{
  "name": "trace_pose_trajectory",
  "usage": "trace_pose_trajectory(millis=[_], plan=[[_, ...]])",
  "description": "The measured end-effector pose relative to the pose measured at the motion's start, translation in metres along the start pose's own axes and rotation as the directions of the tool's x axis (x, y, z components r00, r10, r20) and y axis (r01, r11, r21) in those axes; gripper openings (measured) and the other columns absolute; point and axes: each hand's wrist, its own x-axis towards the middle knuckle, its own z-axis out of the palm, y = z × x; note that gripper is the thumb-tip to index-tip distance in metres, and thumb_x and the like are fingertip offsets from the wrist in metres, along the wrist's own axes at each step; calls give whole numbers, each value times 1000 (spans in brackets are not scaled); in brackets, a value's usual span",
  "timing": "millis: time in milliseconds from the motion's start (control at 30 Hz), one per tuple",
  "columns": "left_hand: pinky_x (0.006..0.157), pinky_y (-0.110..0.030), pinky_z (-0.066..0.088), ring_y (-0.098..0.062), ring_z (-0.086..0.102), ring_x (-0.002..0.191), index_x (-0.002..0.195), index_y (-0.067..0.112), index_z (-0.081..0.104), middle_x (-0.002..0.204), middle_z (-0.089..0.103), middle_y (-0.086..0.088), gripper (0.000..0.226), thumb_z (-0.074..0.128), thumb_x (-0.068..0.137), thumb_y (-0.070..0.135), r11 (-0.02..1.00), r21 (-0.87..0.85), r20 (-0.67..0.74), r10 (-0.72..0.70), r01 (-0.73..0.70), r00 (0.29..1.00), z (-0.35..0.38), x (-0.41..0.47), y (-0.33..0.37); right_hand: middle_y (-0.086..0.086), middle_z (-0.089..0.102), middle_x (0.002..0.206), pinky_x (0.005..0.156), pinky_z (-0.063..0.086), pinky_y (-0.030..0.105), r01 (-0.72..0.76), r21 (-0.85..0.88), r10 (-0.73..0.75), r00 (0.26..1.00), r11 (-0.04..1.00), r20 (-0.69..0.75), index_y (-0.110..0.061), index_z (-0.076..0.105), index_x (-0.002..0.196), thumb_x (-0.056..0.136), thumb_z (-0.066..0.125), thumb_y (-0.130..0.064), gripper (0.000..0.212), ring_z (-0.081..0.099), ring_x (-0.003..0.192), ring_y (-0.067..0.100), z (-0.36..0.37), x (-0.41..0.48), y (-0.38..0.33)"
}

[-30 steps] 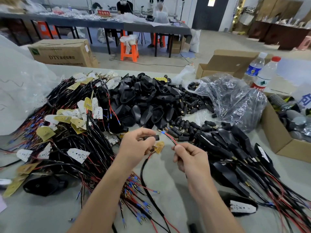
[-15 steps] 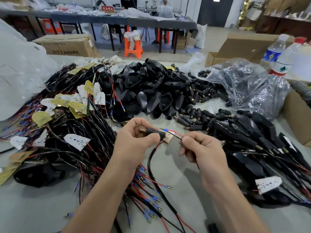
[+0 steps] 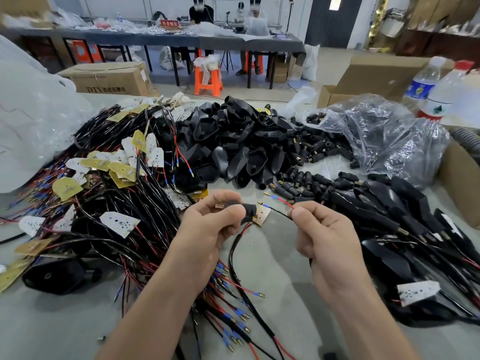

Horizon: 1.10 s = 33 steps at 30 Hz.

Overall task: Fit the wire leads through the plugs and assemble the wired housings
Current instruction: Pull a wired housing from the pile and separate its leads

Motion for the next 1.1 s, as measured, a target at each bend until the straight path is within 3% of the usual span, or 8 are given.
trace_pose_trajectory(millis=[167,433,567,667,833,900,1000,1100], plan=[[54,-18,47,-11,49,56,78,19,76,79,64,-5,27,85,62,-1,1000,-4,-12,-10,10,1000,0,1,0,-4,29,45,51,13,30,-62,55,59,997,997,59,-18,73,71,93,64,-11,25,17,43,11,-5,0,-6],[52,-18,45,-14,46,55,79,13,72,67,52,-4,12,74,71,5,999,-21,54,-24,25,998,2,-1,-2,-2,28,42,47,15,25,-83,53,74,985,995,153,-18,72,72,88,66,-13,18,16,41,12,-6,-1,-8],[55,-17,45,-12,48,57,88,9,73,68,57,-4,17,77,72,7,993,115,161,-37,19,986,3,-6,1,-4,30,43,46,17,24,-50,17,48,990,999,134,-20,72,72,96,61,-8,29,18,42,11,-4,-3,-9],[55,-18,44,-11,50,56,82,20,79,71,63,-3,21,81,67,6,986,164,182,-32,2,983,12,-11,-3,-2,33,46,43,18,21,-15,-37,19,996,999,87,-12,68,74,100,58,-8,29,22,41,9,5,-6,-3],[61,-20,52,-13,67,61,75,21,78,72,74,-6,29,92,53,8,961,255,121,76,-105,990,22,-14,-11,2,49,51,47,33,25,23,-245,-40,997,969,-64,-14,57,68,104,47,-17,36,41,50,14,17,-11,11],[69,-23,57,-19,73,71,78,17,79,81,78,-14,29,91,57,0,936,330,141,84,-126,987,24,-16,-14,1,52,55,48,36,24,-35,-143,18,993,989,-117,-17,56,63,102,48,-15,39,44,54,14,20,-12,14],[60,-19,52,-13,65,61,79,17,82,72,75,-8,22,87,62,6,923,371,130,59,-104,990,30,-20,-19,8,63,67,59,45,36,-127,18,128,986,992,-111,-12,60,68,99,52,-18,33,56,63,22,27,-12,16],[64,-22,54,-16,64,66,95,7,82,78,72,-12,21,77,79,19,988,154,191,-32,3,981,31,-20,-19,12,59,69,52,46,31,-141,124,156,980,982,-124,-3,59,75,102,50,-17,32,52,55,20,27,-10,14]])
